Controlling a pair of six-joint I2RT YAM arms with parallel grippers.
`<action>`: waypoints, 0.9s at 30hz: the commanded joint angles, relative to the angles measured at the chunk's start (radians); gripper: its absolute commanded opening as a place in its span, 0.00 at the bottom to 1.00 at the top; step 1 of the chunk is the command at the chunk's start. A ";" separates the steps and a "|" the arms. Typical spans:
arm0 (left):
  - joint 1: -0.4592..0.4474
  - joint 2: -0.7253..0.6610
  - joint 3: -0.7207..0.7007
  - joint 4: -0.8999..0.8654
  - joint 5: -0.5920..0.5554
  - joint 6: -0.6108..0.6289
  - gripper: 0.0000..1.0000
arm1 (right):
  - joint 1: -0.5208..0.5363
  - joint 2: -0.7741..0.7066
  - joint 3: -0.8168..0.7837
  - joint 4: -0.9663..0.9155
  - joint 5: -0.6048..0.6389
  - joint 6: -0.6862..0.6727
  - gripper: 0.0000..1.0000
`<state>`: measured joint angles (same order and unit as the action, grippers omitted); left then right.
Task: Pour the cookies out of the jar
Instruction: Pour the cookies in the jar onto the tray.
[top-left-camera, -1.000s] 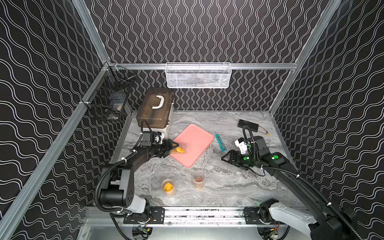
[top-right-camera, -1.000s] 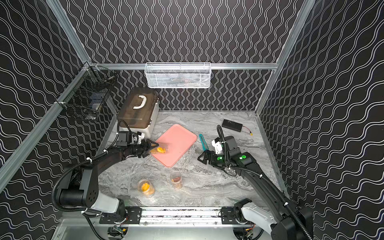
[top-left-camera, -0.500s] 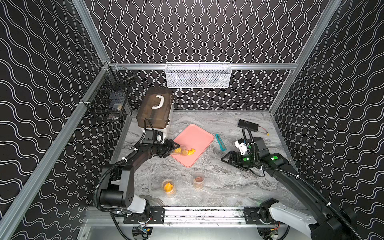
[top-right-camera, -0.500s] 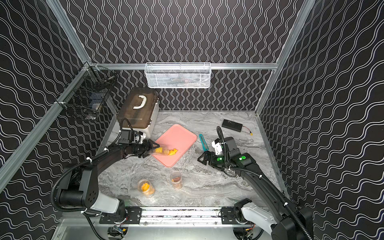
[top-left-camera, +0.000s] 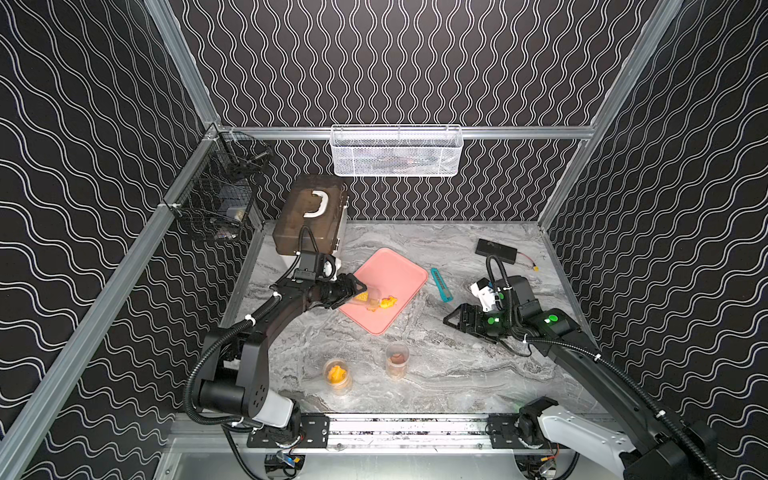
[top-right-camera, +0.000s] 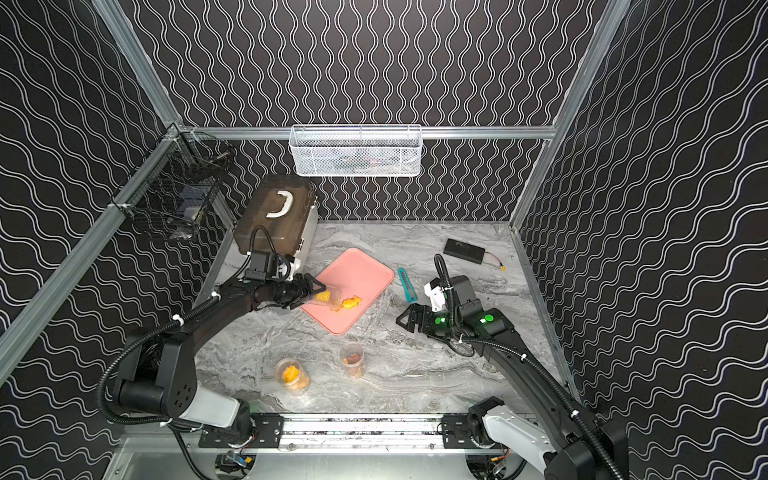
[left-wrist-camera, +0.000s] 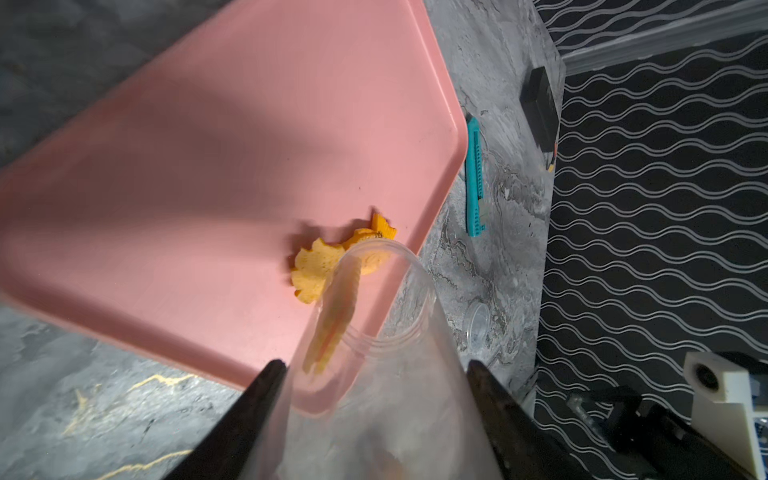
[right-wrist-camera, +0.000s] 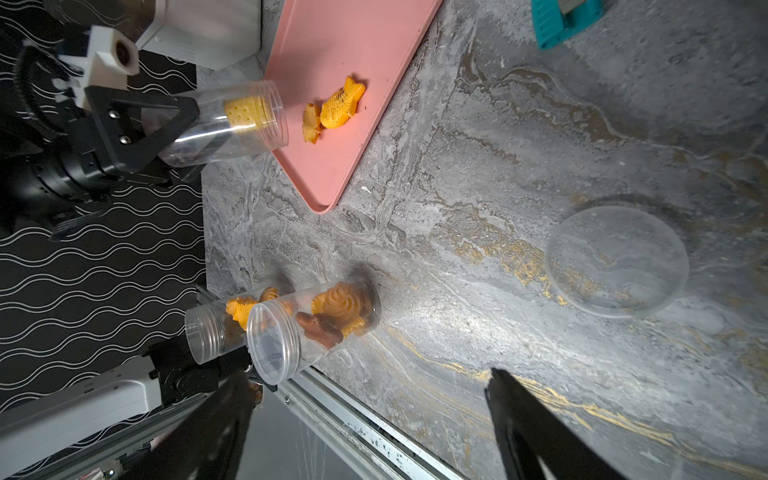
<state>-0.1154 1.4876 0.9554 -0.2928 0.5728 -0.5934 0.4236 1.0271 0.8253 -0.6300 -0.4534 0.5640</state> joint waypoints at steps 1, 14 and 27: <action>-0.010 -0.014 0.028 -0.084 -0.088 0.089 0.29 | 0.001 -0.002 0.009 -0.002 0.008 -0.004 0.91; -0.064 -0.006 0.094 -0.167 -0.201 0.181 0.29 | 0.001 -0.004 0.020 -0.011 0.011 0.003 0.91; -0.167 0.035 0.146 -0.220 -0.331 0.228 0.29 | 0.003 0.011 0.023 -0.004 0.004 0.004 0.90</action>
<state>-0.2871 1.5093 1.1049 -0.5312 0.2359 -0.3649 0.4248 1.0428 0.8402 -0.6346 -0.4538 0.5674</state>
